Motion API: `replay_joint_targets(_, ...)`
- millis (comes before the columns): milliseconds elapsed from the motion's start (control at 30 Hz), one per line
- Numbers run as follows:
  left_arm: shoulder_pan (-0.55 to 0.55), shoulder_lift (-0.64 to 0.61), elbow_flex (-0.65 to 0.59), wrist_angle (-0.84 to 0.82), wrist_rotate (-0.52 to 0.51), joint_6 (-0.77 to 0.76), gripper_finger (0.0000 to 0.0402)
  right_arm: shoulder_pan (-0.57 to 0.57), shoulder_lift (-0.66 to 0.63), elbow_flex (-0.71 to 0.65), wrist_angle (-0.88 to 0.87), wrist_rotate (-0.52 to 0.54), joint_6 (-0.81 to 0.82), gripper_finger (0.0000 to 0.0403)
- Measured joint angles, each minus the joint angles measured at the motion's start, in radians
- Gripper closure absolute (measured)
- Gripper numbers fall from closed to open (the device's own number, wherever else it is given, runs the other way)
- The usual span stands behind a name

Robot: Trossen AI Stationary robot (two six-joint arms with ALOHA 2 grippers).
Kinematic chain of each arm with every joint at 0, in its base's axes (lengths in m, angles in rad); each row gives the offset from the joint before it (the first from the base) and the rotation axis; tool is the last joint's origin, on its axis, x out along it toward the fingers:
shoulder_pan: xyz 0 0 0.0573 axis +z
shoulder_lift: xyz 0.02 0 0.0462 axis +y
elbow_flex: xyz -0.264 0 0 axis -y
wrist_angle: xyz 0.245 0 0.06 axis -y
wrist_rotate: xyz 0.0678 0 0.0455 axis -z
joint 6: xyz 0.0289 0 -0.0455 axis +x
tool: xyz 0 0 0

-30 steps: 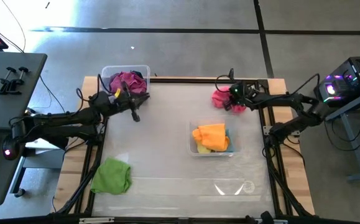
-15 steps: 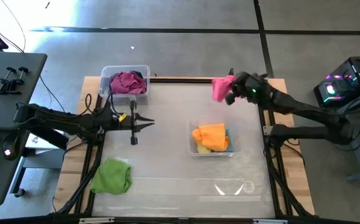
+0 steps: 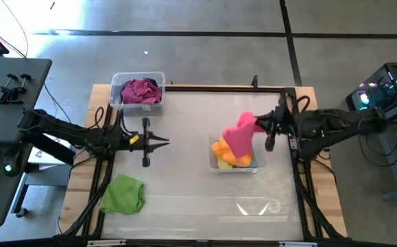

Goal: Sort towels by color in basket
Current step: Put the pink towel into the bottom transparent bin

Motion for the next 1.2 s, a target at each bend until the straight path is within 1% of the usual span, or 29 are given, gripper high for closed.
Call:
replay_joint_targets(133,-0.023,0.0,0.0,0.0,-0.02,-0.015,0.0369,0.05,0.02,-0.028,-0.09,0.022,0.185,0.0401)
replay_joint_targets(233,-0.035,0.0,0.0,-0.001,-0.029,-0.015,0.0369,0.066,0.061,-0.072,-0.121,0.024,0.284,0.0401)
replay_joint_targets(367,-0.042,0.0,0.0,0.002,-0.056,-0.016,0.0369,0.067,0.149,-0.102,-0.121,0.024,0.342,0.0402)
replay_joint_targets(533,-0.042,0.0,0.0,0.012,-0.066,-0.043,0.0369,0.029,0.26,-0.103,-0.138,0.006,0.39,0.0396)
replay_joint_targets(633,-0.042,0.0,0.0,0.007,-0.066,-0.044,0.0369,0.0,0.319,-0.103,-0.17,-0.063,0.403,0.0371)
replay_joint_targets(767,-0.042,0.0,0.0,0.011,-0.066,-0.044,0.0369,-0.041,0.37,-0.103,-0.191,-0.178,0.417,0.0312)
replay_joint_targets(833,-0.042,0.0,0.0,0.014,-0.066,-0.044,0.0369,-0.054,0.382,-0.094,-0.198,-0.247,0.412,0.028)
replay_joint_targets(900,-0.042,0.0,0.0,0.01,-0.066,-0.044,0.0369,-0.058,0.381,-0.066,-0.214,-0.302,0.416,0.0259)
replay_joint_targets(967,-0.042,0.0,0.0,0.009,-0.066,-0.044,0.0369,-0.049,0.375,-0.031,-0.26,-0.305,0.429,0.0249)
replay_joint_targets(1100,-0.042,0.0,0.0,0.01,-0.066,-0.068,0.0369,-0.025,0.371,0.05,-0.383,-0.274,0.465,0.0249)
replay_joint_targets(1133,-0.044,0.0,0.0,0.01,-0.066,-0.074,0.0369,-0.018,0.371,0.064,-0.406,-0.281,0.465,0.0251)
replay_joint_targets(1200,-0.054,0.0,0.0,0.014,-0.065,-0.073,0.0369,-0.004,0.37,0.08,-0.411,-0.33,0.399,0.0254)
